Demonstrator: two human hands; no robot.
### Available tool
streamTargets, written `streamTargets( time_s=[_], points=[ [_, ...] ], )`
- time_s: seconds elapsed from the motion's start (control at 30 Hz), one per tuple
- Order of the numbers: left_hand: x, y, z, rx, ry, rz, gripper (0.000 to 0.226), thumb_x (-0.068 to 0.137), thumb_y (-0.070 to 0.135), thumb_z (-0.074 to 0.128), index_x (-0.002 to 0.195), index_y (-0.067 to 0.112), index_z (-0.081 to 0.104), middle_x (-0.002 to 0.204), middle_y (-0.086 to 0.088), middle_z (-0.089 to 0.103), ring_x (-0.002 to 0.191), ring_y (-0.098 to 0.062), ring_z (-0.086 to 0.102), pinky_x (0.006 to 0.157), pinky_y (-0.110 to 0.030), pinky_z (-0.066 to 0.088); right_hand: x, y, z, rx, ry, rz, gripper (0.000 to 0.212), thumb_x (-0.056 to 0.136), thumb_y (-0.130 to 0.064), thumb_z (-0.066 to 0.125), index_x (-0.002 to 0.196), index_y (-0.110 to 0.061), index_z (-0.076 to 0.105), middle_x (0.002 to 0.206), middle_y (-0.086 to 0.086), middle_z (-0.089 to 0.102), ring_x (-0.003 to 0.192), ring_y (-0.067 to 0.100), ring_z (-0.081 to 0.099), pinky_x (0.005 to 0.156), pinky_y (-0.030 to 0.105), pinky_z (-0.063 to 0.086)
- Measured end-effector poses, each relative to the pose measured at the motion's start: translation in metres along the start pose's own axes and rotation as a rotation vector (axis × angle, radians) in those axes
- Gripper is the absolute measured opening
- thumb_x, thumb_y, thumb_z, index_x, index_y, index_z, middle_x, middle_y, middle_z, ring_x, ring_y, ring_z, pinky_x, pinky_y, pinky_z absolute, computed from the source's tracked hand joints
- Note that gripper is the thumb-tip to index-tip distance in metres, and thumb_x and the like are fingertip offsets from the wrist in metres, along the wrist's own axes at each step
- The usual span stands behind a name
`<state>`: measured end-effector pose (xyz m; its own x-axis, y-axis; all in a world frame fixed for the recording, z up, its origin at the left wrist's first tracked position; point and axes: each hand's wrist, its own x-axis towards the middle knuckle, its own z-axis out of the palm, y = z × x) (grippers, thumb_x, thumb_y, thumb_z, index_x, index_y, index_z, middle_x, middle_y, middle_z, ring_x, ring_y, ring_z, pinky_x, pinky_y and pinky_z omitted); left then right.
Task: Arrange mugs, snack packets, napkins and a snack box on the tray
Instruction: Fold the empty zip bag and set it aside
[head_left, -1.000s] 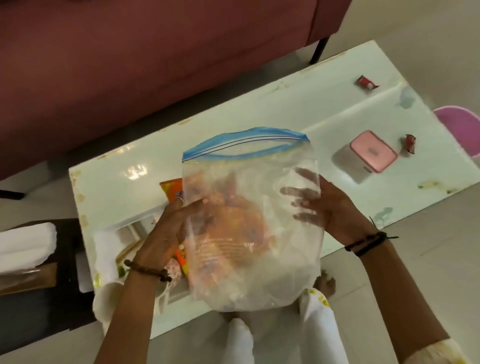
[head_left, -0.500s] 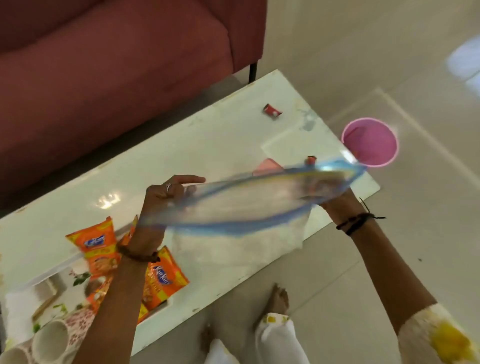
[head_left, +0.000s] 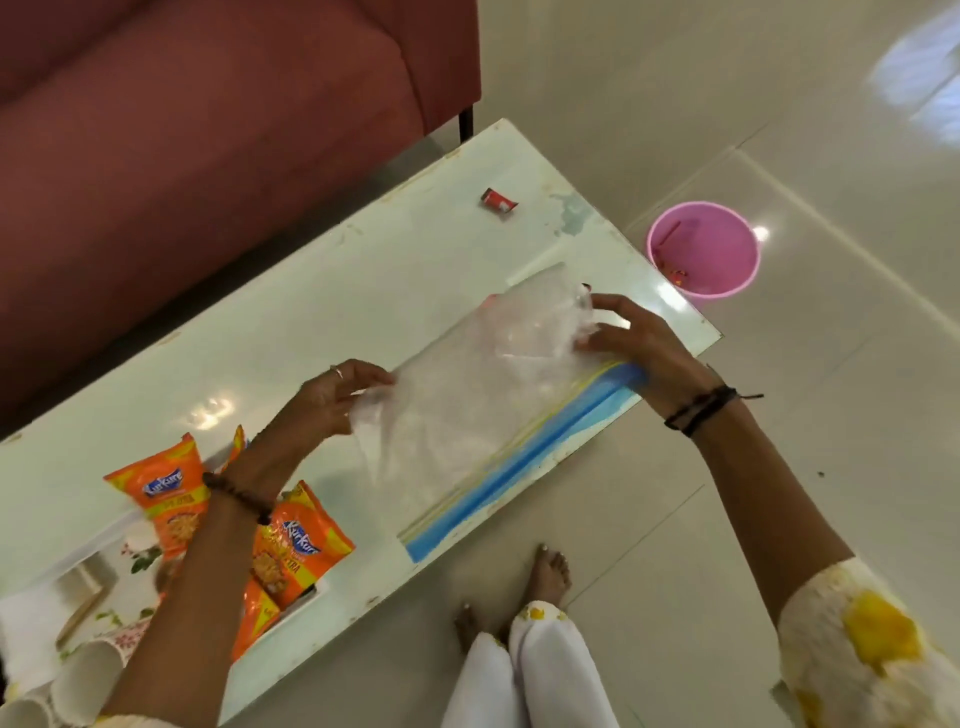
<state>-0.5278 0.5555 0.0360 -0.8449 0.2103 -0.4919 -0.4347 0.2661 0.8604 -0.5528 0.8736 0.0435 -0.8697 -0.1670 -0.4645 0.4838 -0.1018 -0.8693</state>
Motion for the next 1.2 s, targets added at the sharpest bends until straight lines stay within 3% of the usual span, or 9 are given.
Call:
streamTargets(
  time_s=[0.23, 0.33, 0.4, 0.57, 0.7, 0.93, 1.07, 1.13, 1.2],
  points=[
    [-0.018, 0.023, 0.018, 0.004, -0.169, 0.049, 0.098, 0.044, 0.039, 0.087, 0.127, 0.022, 0.039, 0.123, 0.015, 0.053, 0.116, 0.004, 0.049, 0.09, -0.009, 0.045, -0.009, -0.026, 0.024, 0.038, -0.37, -0.054, 0.032, 0.08, 0.01, 0.052, 0.087, -0.017, 0.067, 0.064, -0.011, 0.069, 0.057, 0.002, 0.065, 0.055, 0.016, 0.055],
    [-0.013, 0.021, 0.051, 0.027, -0.151, 0.056, 0.027, 0.073, 0.007, 0.073, 0.092, 0.023, 0.063, 0.079, 0.018, 0.073, 0.077, 0.008, 0.065, 0.072, -0.01, 0.049, -0.012, -0.024, 0.025, 0.465, -0.449, 0.0, 0.028, 0.069, -0.025, 0.069, 0.096, -0.016, 0.074, 0.077, -0.005, 0.074, 0.067, 0.006, 0.069, 0.065, 0.022, 0.057],
    [-0.011, 0.014, 0.063, -0.145, -0.012, 0.029, 0.02, 0.078, 0.001, 0.065, 0.071, 0.02, 0.064, 0.06, 0.011, 0.069, 0.06, 0.0, 0.064, 0.068, -0.02, 0.053, -0.01, -0.009, 0.019, 0.703, -0.405, 0.061, 0.058, 0.068, -0.052, 0.063, 0.112, -0.015, 0.067, 0.096, 0.002, 0.069, 0.089, 0.013, 0.065, 0.089, 0.027, 0.051],
    [-0.005, 0.005, 0.069, -0.49, 0.158, -0.028, 0.011, 0.084, 0.0, 0.059, 0.079, 0.009, 0.061, 0.057, 0.003, 0.068, 0.055, -0.009, 0.067, 0.053, -0.02, 0.054, -0.019, 0.05, 0.024, 0.728, -0.297, 0.339, 0.095, 0.06, -0.081, 0.046, 0.129, -0.016, 0.051, 0.118, 0.008, 0.063, 0.108, 0.026, 0.06, 0.094, 0.039, 0.047],
    [0.005, 0.004, 0.062, -0.43, 0.186, -0.029, 0.013, 0.084, -0.004, 0.058, 0.083, 0.009, 0.06, 0.064, 0.001, 0.07, 0.054, -0.013, 0.068, 0.051, -0.021, 0.054, -0.022, 0.067, 0.033, 0.643, -0.349, 0.371, 0.087, 0.06, -0.067, 0.063, 0.128, -0.014, 0.051, 0.121, 0.015, 0.063, 0.106, 0.03, 0.065, 0.088, 0.045, 0.054],
    [0.041, 0.012, 0.073, -0.236, 0.124, 0.089, 0.041, 0.085, 0.001, 0.06, 0.108, 0.034, 0.056, 0.106, 0.0, 0.064, 0.055, -0.01, 0.062, 0.045, -0.019, 0.049, 0.012, 0.047, 0.015, 0.111, -0.096, 0.215, 0.014, 0.081, -0.006, 0.063, 0.092, -0.014, 0.066, 0.078, -0.001, 0.076, 0.067, 0.009, 0.066, 0.058, 0.018, 0.056],
    [0.071, 0.031, 0.098, -0.297, 0.267, 0.127, 0.043, 0.089, -0.005, 0.045, 0.079, 0.026, 0.073, 0.064, 0.011, 0.066, 0.05, -0.005, 0.057, 0.048, -0.016, 0.045, 0.033, 0.02, -0.017, 0.231, -0.025, -0.06, 0.041, 0.075, 0.016, 0.051, 0.064, -0.019, 0.069, 0.083, 0.005, 0.072, 0.08, 0.012, 0.068, 0.074, 0.019, 0.055],
    [0.091, 0.042, 0.117, -0.424, 0.239, 0.084, 0.061, 0.088, -0.01, 0.032, 0.044, 0.022, 0.06, 0.085, 0.002, 0.07, 0.09, -0.02, 0.063, 0.082, -0.027, 0.047, 0.044, 0.009, -0.034, 0.267, -0.007, -0.109, 0.058, 0.076, 0.023, 0.033, 0.043, -0.016, 0.06, 0.107, 0.029, 0.062, 0.107, 0.032, 0.059, 0.099, 0.039, 0.045],
    [0.119, 0.059, 0.133, -0.524, 0.222, 0.032, 0.049, 0.088, -0.009, 0.028, 0.05, 0.014, 0.05, 0.108, -0.012, 0.064, 0.099, -0.028, 0.054, 0.09, -0.035, 0.039, 0.058, -0.001, -0.054, 0.276, 0.022, -0.053, 0.063, 0.08, 0.022, 0.022, 0.043, -0.015, 0.058, 0.112, 0.031, 0.061, 0.112, 0.035, 0.057, 0.103, 0.043, 0.042]
  ],
)
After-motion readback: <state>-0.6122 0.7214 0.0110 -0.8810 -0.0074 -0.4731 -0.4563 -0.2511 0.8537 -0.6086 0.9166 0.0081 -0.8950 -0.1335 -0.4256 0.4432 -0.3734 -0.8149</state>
